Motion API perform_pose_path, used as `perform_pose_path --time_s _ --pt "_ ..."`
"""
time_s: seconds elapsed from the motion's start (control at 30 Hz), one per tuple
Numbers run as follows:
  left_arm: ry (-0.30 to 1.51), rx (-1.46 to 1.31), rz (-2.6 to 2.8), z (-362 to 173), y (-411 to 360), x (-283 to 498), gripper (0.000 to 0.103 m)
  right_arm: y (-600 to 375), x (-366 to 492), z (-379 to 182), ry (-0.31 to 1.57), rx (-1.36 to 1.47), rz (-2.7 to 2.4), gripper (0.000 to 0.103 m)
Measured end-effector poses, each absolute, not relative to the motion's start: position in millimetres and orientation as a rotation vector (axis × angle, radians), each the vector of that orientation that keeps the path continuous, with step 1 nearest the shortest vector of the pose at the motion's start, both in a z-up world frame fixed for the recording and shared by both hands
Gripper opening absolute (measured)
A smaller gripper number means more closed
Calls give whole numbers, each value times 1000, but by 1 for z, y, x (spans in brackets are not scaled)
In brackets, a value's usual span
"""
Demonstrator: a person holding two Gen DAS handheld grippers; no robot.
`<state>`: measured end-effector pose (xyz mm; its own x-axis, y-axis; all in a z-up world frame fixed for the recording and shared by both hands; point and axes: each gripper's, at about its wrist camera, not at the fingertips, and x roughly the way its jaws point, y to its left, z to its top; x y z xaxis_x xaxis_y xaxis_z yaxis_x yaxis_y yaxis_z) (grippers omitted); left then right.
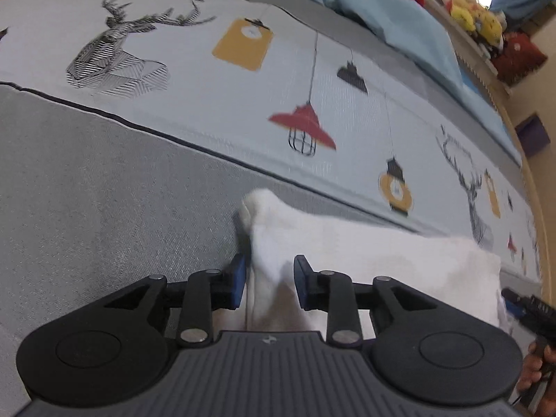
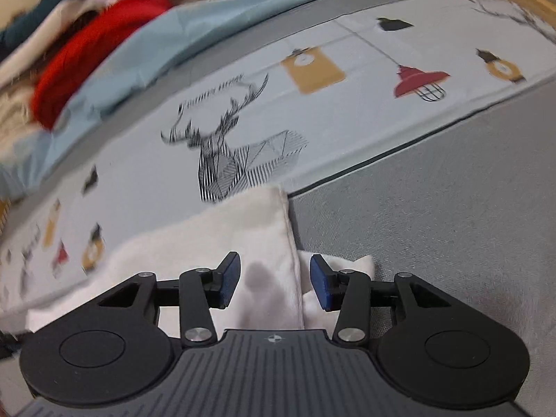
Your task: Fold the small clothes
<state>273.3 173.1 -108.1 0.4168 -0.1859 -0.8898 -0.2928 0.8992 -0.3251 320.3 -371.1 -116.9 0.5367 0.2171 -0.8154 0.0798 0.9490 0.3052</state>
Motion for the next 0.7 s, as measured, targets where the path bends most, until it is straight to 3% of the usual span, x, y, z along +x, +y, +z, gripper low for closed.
perform_pose_path --time_s 0.03,0.07,0.1,0.13,0.3,0.37,0.4,0.43,0.47,0.5,0.7 --pt "1149 -447 60 -109 170 275 31 -368 320 -117 1011 303 96 33" --pt "1149 -423 53 -108 167 274 27 -364 320 -118 1023 278 107 10" --pt "1145 -396 52 -108 164 274 11 -359 318 -117 1019 241 104 6" --pt "1134 -369 53 -105 161 275 7 -359 316 -114 1001 234 103 5" --pt "1011 -360 47 -86 161 270 7 -378 309 -102 927 333 24 4" --pt "1042 -355 69 -87 161 271 12 -379 307 -103 953 303 -1 8" --pt "1073 -369 97 -91 166 271 28 -381 307 -104 966 301 -9 11" --pt "1106 -403 116 -94 173 270 54 -384 306 -106 984 313 -1 26" --pt "1137 -453 133 -98 180 268 64 -387 305 -108 996 331 9 42" --pt "1171 -505 147 -102 187 267 73 -391 304 -109 1002 347 16 47" --pt "1305 -600 131 -126 195 262 73 -387 307 -123 1076 329 44 53"
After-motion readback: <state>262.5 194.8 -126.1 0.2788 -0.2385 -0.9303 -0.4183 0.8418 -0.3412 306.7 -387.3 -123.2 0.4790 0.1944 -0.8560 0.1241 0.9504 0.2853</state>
